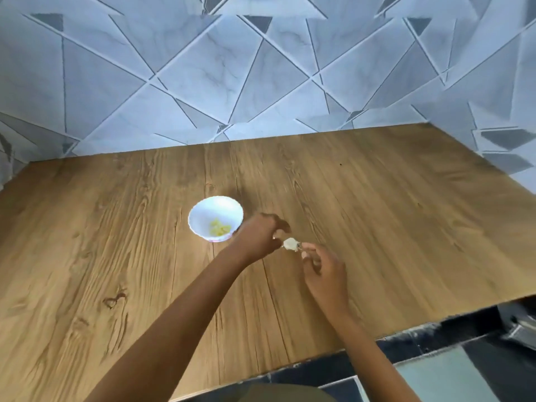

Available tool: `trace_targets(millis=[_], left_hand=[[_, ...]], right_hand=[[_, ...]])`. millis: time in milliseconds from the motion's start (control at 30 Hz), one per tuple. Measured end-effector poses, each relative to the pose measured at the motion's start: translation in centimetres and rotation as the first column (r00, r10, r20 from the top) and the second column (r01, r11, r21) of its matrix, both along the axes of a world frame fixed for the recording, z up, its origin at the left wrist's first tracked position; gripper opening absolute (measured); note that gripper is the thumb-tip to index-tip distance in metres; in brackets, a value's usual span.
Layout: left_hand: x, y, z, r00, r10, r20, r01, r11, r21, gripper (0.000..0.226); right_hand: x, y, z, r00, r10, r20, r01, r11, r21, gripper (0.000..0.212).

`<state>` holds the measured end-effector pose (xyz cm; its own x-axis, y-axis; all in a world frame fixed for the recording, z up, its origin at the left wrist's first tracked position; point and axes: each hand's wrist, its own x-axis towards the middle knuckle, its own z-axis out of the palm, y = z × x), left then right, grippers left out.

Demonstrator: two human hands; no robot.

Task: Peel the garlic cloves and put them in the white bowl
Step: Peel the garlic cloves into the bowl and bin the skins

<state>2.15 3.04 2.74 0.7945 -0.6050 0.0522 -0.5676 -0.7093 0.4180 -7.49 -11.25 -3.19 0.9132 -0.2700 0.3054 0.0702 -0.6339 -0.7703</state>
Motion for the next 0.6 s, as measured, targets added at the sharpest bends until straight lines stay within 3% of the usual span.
trace_targets(millis=[133, 267, 367, 467, 600], left_hand=[[0.6, -1.8, -2.6, 0.999, 0.034, -0.031, -0.033, 0.999, 0.044, 0.031], [0.5, -1.7, -2.8, 0.990, 0.105, -0.098, -0.117, 0.985, -0.124, 0.022], [0.4, -1.4, -2.4, 0.965, 0.147, -0.217, -0.214, 0.919, -0.330, 0.016], [-0.3, -1.5, -2.1, 0.939, 0.181, -0.292, -0.288, 0.876, -0.386, 0.012], [-0.6, -1.0, -2.1, 0.889, 0.206, -0.409, -0.387, 0.816, -0.430, 0.013]], right_hand=[[0.9, -1.5, 0.1, 0.991, 0.030, -0.132, -0.015, 0.993, 0.113, 0.030], [1.9, -1.9, 0.6, 0.974, 0.104, -0.203, -0.033, 0.945, 0.324, 0.037], [3.1, -1.9, 0.9, 0.940, 0.240, -0.243, -0.046, 0.795, 0.605, 0.034], [4.1, -1.5, 1.6, 0.927, 0.306, -0.215, -0.010, 0.595, 0.803, 0.024], [4.9, -1.1, 1.7, 0.927, 0.322, -0.193, -0.039, 0.595, 0.803, 0.021]])
